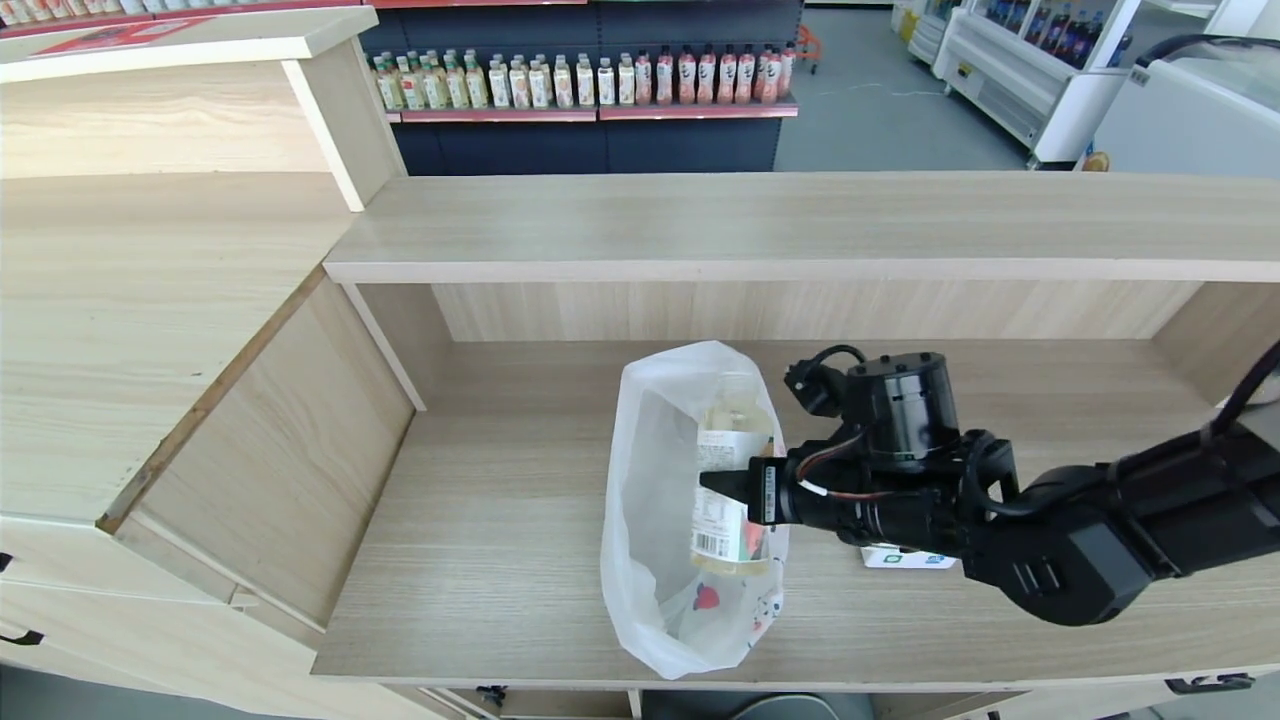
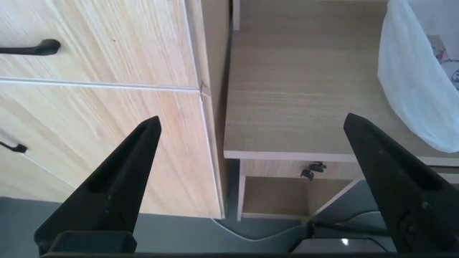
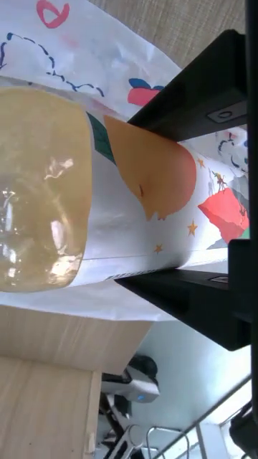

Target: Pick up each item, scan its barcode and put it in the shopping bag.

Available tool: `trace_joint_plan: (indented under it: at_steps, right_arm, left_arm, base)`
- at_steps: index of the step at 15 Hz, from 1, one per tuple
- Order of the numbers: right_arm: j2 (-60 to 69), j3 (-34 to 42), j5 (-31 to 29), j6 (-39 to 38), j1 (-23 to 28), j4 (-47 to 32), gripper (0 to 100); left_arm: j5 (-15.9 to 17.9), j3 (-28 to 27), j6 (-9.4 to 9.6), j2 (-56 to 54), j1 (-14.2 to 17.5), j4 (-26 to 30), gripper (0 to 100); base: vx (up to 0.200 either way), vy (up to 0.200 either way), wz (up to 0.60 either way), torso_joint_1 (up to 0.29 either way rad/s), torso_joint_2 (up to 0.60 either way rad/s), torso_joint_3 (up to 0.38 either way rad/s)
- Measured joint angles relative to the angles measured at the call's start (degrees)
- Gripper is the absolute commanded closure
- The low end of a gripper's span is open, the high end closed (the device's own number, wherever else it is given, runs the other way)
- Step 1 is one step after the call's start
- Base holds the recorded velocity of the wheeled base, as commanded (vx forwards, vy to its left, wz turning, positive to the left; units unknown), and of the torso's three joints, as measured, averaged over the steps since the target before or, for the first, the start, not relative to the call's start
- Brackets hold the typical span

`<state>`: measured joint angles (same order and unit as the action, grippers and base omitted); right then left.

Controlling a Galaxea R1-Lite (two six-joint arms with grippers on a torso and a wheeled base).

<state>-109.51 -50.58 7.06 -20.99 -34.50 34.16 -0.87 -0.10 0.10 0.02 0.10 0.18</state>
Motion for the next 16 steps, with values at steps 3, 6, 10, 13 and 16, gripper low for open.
trace_joint_plan:
  at_steps: [3, 6, 10, 13, 16]
  right_arm:
    - [-4.27, -0.96, -1.69, 3.78, 0.13, -0.06, 100]
    - [-8.29, -4.94, -1.38, 4.49, 0.29, -0.04, 100]
    - [-12.26, -6.91, -1.69, 4.44, 0.00, -0.15, 100]
    - [-13.26, -6.95, -1.76, 4.49, 0.05, -0.09, 100]
    - [-13.70, -7.22, -1.76, 4.50, 0.22, 0.09, 0]
  left_arm:
    - [0.00, 0.00, 0.00, 0.00, -0.02, 0.00, 0]
    - [0.00, 0.00, 0.00, 0.00, -0.05, 0.00, 0]
    - [0.00, 0.00, -0.02, 0.00, -0.05, 0.00, 0]
    - [0.00, 0.00, -0.02, 0.00, 0.00, 0.00, 0]
    - [0.00, 0.00, 0.00, 0.00, -0.02, 0.00, 0]
  base:
    - [0.000, 0.000, 0.00, 0.000, 0.00, 0.000]
    - [0.000, 0.000, 0.00, 0.000, 0.00, 0.000]
    - [0.000, 0.000, 0.00, 0.000, 0.00, 0.000]
    - [0.000, 0.000, 0.00, 0.000, 0.00, 0.000]
    - [0.000, 0.000, 0.00, 0.000, 0.00, 0.000]
